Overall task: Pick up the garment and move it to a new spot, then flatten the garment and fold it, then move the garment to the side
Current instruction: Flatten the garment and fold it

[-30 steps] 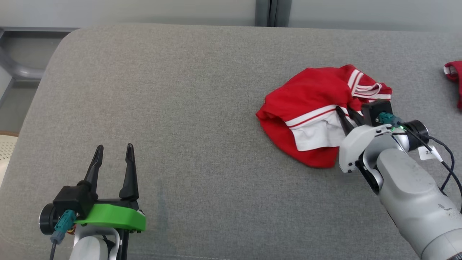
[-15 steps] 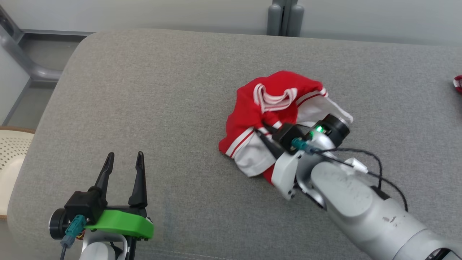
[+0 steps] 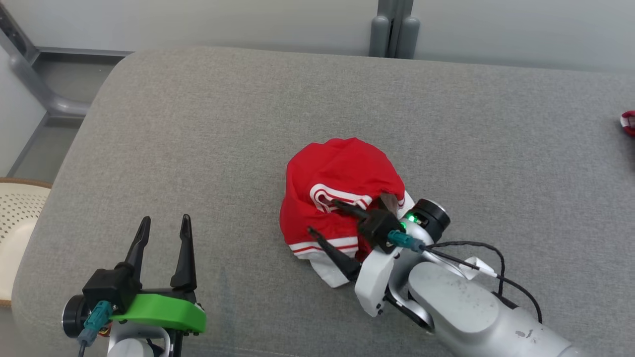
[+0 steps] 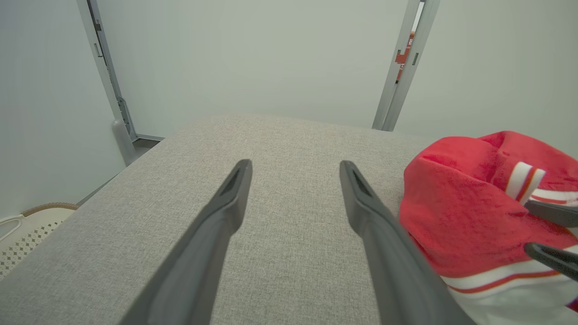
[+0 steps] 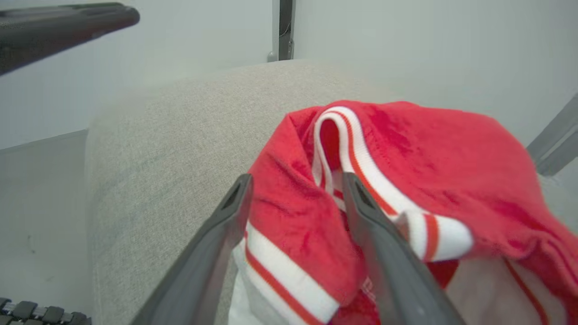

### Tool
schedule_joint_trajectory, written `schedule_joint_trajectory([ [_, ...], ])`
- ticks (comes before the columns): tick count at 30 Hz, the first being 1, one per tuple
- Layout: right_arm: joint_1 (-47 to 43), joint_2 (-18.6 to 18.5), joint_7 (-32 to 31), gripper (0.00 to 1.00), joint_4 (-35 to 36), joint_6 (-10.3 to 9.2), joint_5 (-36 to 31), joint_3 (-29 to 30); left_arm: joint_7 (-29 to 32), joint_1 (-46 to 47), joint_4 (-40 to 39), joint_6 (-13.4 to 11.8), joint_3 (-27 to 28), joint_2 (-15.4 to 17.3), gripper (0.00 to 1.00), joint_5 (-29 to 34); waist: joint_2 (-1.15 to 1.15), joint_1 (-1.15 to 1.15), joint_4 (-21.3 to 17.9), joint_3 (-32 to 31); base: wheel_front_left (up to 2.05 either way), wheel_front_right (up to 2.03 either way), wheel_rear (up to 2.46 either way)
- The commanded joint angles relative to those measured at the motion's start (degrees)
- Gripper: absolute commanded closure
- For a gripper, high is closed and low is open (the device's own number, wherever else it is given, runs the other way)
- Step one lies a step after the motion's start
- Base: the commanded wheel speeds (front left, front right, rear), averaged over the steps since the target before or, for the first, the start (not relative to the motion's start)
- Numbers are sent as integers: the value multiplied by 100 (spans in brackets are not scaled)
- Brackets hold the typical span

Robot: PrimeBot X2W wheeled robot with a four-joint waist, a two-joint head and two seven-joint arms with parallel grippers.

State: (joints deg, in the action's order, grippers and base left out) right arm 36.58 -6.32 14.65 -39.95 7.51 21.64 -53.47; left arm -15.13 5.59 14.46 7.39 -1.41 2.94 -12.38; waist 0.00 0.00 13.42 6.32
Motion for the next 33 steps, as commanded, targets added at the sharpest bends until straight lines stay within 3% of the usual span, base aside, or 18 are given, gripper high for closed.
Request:
schedule_joint_trajectory([
  [1, -126, -120, 39, 0, 180, -4, 58, 142, 2, -70, -26, 11, 42, 1, 0, 72, 0, 0, -104, -48, 0, 0, 0],
  [11, -1190, -923, 57, 0, 1615, -4, -102, 1551, 2, -144, -121, -4, 114, -1, 0, 73, 0, 0, -352, -78, 0, 0, 0],
  [19, -2324, -980, -119, 0, 2384, -3, -257, 2792, 2, -177, -184, -3, 157, -1, 0, 83, 0, 0, -440, -26, 0, 0, 0],
  [27, -2303, -906, -443, 0, 2381, -3, -679, 2773, 2, -5, -191, -2, 91, -1, 0, 100, 0, 0, -386, 105, 0, 0, 0],
  [33, -1671, -837, -525, 0, 1617, -3, -919, 2338, 3, 165, -160, -2, -37, 1, 0, -13, 0, 0, -148, 299, 0, 0, 0],
])
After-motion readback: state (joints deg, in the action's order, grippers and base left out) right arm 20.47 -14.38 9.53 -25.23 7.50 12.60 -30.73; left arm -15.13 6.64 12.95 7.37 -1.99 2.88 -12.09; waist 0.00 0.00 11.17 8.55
